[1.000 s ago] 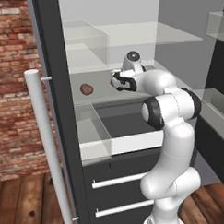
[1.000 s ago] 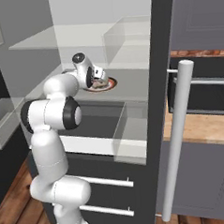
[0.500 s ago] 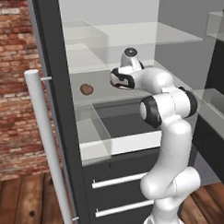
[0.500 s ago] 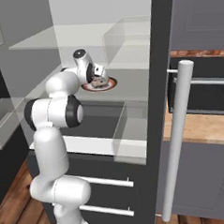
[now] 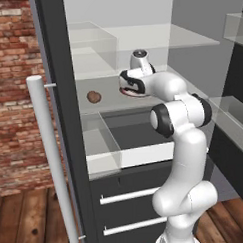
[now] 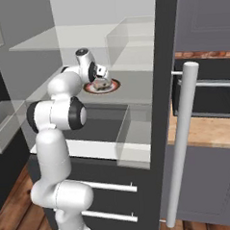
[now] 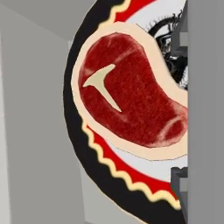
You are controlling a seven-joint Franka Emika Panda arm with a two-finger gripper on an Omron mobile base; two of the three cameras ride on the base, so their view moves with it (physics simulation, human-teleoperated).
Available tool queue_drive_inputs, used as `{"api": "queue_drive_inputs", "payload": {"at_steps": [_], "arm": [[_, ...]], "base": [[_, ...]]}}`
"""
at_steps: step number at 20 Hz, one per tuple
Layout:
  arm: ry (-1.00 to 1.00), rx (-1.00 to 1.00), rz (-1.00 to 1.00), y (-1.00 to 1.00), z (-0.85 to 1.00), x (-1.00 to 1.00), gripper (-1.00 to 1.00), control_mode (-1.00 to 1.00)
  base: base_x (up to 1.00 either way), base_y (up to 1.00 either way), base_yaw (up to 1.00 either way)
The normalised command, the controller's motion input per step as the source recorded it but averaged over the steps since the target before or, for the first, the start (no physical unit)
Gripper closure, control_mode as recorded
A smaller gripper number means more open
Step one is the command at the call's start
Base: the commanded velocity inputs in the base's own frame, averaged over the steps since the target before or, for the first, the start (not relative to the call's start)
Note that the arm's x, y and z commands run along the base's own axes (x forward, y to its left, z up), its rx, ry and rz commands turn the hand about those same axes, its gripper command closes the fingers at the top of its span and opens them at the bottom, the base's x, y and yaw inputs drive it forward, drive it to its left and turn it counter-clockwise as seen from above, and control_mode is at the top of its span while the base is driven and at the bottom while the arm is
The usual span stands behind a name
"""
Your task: Retrieve the steak from the fridge and place it on the cutting board.
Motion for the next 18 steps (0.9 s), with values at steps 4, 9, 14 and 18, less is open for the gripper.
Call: {"api": "queue_drive_inputs", "payload": {"at_steps": [4,9,14,18], "arm": [[-0.02,0.0,0.0,0.0,-0.66,-0.04,-1.0,-1.0],[0.0,0.02,0.0,0.0,-0.38,-0.01,-1.0,-1.0],[0.0,0.02,0.0,0.0,-0.07,0.0,-1.0,-1.0],[0.0,0.0,0.0,0.0,0.0,0.0,1.0,-1.0]], "base": [[0.0,0.0,0.0],[0.0,0.0,0.0],[0.0,0.0,0.0],[0.0,0.0,0.0]]}}
